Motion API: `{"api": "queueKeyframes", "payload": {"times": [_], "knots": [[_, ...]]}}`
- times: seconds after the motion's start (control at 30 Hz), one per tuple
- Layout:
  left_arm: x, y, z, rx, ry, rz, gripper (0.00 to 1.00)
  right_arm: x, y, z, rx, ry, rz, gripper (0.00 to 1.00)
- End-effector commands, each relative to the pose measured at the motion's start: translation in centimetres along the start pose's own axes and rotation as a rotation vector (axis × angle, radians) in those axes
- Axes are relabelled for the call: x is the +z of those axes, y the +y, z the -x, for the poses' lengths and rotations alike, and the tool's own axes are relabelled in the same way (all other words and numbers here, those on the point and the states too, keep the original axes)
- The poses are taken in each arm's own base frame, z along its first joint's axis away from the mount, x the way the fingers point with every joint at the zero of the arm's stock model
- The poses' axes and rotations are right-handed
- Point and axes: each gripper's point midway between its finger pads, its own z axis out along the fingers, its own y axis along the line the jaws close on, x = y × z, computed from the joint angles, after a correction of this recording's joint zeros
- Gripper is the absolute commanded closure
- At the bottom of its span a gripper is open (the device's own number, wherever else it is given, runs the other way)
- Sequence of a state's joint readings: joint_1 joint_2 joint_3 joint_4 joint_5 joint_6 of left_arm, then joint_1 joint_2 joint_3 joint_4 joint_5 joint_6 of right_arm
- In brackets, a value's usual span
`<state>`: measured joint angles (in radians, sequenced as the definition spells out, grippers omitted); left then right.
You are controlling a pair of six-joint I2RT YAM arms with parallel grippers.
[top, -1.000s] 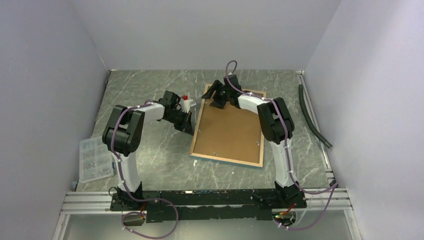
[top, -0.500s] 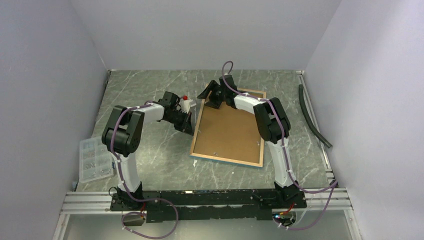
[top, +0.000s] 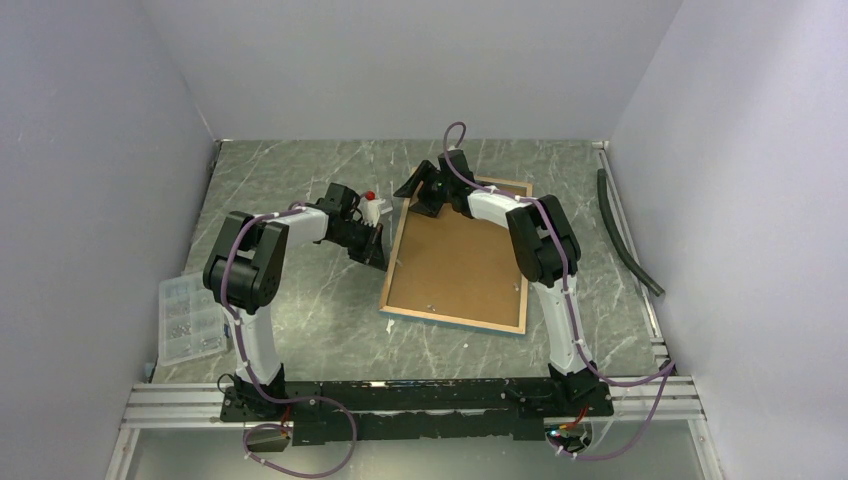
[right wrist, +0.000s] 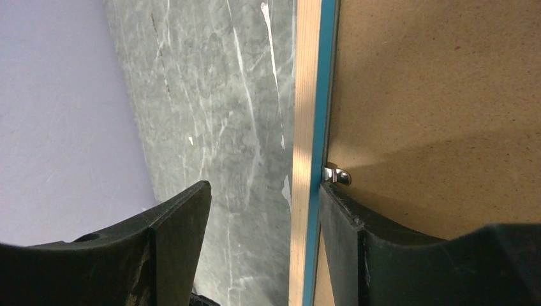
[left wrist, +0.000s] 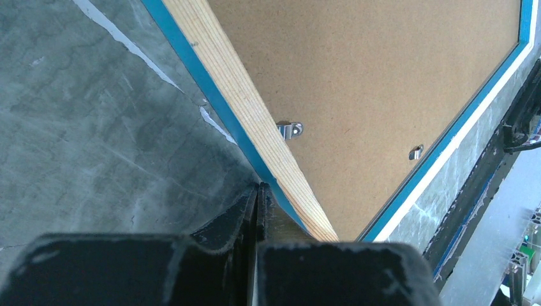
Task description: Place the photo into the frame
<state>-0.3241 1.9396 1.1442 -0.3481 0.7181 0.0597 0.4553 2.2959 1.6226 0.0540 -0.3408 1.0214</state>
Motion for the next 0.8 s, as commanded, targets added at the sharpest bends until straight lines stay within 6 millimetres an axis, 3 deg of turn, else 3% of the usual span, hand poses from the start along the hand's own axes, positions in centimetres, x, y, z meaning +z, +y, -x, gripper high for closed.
{"api": "queueKeyframes", "payload": {"times": [0.0, 0.07, 0.13, 0.23, 0.37, 0.47, 0.6, 0.77], "knots": [[-0.8, -0.6, 0.4, 0.035, -0.019, 0.007, 0.94, 0.7, 1.1, -0.3, -0.034, 0.004, 0.043, 0.33], [-0.8, -0.5, 0.3, 0.036, -0.015, 0.006, 0.94, 0.2, 2.8, -1.0, -0.038, 0.044, 0.116, 0.31], [-0.8, -0.4, 0.3, 0.042, -0.010, 0.012, 0.94, -1.6, 4.9, -0.7, -0.063, 0.048, 0.171, 0.28], [-1.1, -0.2, 0.1, 0.068, -0.002, 0.030, 0.94, -5.4, 6.5, 1.3, -0.103, 0.001, 0.200, 0.22], [-1.7, -0.1, 0.2, 0.100, 0.005, 0.054, 0.94, -11.2, 5.4, 5.4, -0.117, -0.106, 0.162, 0.12], [-2.1, -0.2, 0.0, 0.120, 0.010, 0.066, 0.94, -15.2, 1.8, 8.7, -0.095, -0.201, 0.064, 0.03], [-2.5, -0.1, -0.6, 0.155, 0.025, 0.083, 0.93, -20.5, -6.4, 12.8, -0.071, -0.354, -0.267, 0.00], [-2.3, -0.1, -1.6, 0.211, 0.053, 0.103, 0.93, -24.5, -14.3, 14.9, -0.017, -0.443, -0.518, 0.00]]}}
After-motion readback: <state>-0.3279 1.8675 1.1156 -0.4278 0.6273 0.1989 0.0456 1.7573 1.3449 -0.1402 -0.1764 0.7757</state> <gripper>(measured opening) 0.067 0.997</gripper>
